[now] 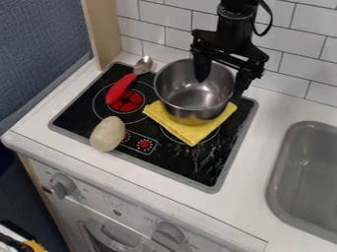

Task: Moove the things to the left burner

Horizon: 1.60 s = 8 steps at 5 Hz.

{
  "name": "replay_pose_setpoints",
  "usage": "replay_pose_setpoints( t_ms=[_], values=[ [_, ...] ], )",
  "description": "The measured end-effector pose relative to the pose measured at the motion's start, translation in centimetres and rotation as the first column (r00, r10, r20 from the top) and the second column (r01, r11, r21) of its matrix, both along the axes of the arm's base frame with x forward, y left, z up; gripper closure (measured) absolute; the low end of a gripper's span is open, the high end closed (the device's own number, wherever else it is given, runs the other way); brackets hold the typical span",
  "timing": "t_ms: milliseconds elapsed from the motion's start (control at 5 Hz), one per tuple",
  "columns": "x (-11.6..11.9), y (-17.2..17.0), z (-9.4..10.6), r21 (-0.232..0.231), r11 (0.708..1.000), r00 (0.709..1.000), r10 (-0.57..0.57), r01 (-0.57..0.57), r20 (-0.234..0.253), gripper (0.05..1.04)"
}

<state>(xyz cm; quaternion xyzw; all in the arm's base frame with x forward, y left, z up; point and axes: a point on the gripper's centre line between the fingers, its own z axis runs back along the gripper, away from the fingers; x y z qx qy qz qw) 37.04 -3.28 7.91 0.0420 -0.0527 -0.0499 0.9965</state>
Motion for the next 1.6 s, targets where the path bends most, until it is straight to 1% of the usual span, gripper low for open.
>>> replay_pose_setpoints(
  t_ms=[200, 400, 600, 800, 1000, 1200, 1400, 1600],
  values=[
    [-0.4, -0.1, -1.3, -0.003, 1.000, 0.999, 0.002, -0.002, -0.041, 0.082],
    [-0.7, 0.8, -1.1, -0.035, 0.999, 0.998, 0.030, -0.032, -0.051, 0.082],
    [-2.2, 2.8, 1.6, -0.058, 0.996, 0.998, 0.069, -0.068, 0.012, 0.082],
    [-4.9, 5.1, 3.1, -0.045, 0.994, 0.994, 0.099, -0.097, 0.047, 0.082],
    [-8.2, 8.3, 0.8, -0.012, 0.989, 0.988, 0.150, -0.150, -0.031, 0.082],
    [-9.8, 11.8, -0.8, 0.037, 0.973, 0.971, 0.230, -0.227, -0.068, 0.082],
    [-10.3, 13.6, -2.8, 0.075, 0.963, 0.956, 0.267, -0.259, -0.124, 0.082],
    [-10.4, 14.0, -3.1, 0.097, 0.962, 0.956, 0.266, -0.255, -0.126, 0.082]
  ],
)
